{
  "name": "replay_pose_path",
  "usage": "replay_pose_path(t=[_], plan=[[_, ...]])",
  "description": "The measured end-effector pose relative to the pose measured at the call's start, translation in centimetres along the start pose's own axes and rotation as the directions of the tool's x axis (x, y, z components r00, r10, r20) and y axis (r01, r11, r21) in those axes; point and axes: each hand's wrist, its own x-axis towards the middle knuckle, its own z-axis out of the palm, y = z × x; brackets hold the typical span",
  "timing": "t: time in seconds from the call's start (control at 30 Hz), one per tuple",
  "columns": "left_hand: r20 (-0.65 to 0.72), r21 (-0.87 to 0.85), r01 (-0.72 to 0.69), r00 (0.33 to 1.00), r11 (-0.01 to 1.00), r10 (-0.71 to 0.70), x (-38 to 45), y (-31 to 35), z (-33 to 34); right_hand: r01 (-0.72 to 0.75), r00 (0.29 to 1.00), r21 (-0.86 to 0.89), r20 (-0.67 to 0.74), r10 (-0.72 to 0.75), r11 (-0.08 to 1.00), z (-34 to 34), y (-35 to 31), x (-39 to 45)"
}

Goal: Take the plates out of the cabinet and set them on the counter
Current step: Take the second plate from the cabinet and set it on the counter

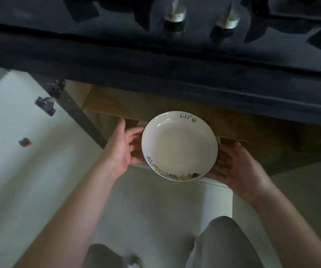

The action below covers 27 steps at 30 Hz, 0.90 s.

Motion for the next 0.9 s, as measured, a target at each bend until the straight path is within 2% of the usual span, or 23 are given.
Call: replay_pose_path(t=[0.27,0.4,0.57,0.7,0.9], plan=[[-0.073,-0.017,0.148,0.986,0.989,-0.148,-12.6,0.4,-3.0,-0.186,0.982,-0.123,-0.053,0.181,0.975,3.9,-1.7,-11.4],[-0.072,-0.061,0.183,0.980,0.981,-0.187,-18.6,1.1,-4.1,-0.232,0.972,-0.152,-0.071,0.223,0.961,5.5,-3.2,-16.8],[-0.084,-0.079,0.156,0.983,0.985,-0.162,-25.1,3.3,-5.8,-0.225,0.974,-0.196,-0.067,0.216,0.954,8.1,-4.9,-22.6],[-0.087,-0.079,0.086,0.992,0.993,-0.092,-29.2,5.8,-7.4,-0.168,0.984,-0.218,-0.088,0.153,0.961,10.6,-6.5,-26.3],[-0.045,-0.109,-0.006,0.999,0.994,0.001,-34.3,9.4,-9.8,-0.075,0.996,-0.163,-0.053,0.067,0.984,13.6,-9.0,-31.7]])
